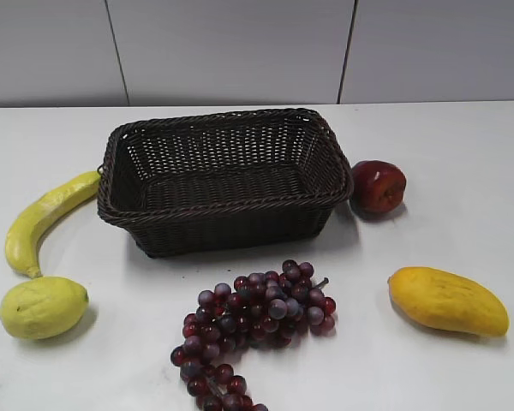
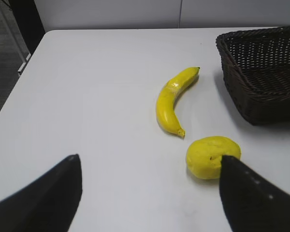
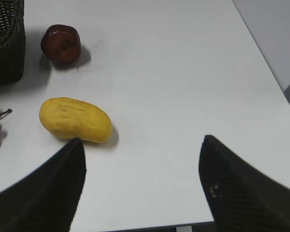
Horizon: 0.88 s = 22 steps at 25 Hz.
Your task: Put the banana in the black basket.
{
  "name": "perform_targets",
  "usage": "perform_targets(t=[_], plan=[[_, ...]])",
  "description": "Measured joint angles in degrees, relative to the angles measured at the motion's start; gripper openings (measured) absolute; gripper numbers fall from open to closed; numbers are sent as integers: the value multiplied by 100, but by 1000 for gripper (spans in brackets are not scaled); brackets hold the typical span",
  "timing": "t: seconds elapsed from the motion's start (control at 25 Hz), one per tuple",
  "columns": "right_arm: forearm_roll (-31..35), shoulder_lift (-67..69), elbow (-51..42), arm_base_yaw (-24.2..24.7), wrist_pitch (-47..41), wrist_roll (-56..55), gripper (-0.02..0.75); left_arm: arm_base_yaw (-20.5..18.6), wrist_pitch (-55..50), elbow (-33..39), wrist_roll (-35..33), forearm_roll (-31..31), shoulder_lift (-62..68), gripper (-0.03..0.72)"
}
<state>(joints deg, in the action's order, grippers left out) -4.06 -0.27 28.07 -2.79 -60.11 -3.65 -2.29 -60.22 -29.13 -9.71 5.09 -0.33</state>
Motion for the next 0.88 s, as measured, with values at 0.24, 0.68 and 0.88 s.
perform_targets(t=[0.24,0.68,0.88], plan=[[0,0,0,0,0,0,584,0,0,0,0,0,0,677],[0,0,0,0,0,0,584,0,0,0,0,-12,0,668],[0,0,0,0,0,0,584,0,4,0,0,-6,173,660]])
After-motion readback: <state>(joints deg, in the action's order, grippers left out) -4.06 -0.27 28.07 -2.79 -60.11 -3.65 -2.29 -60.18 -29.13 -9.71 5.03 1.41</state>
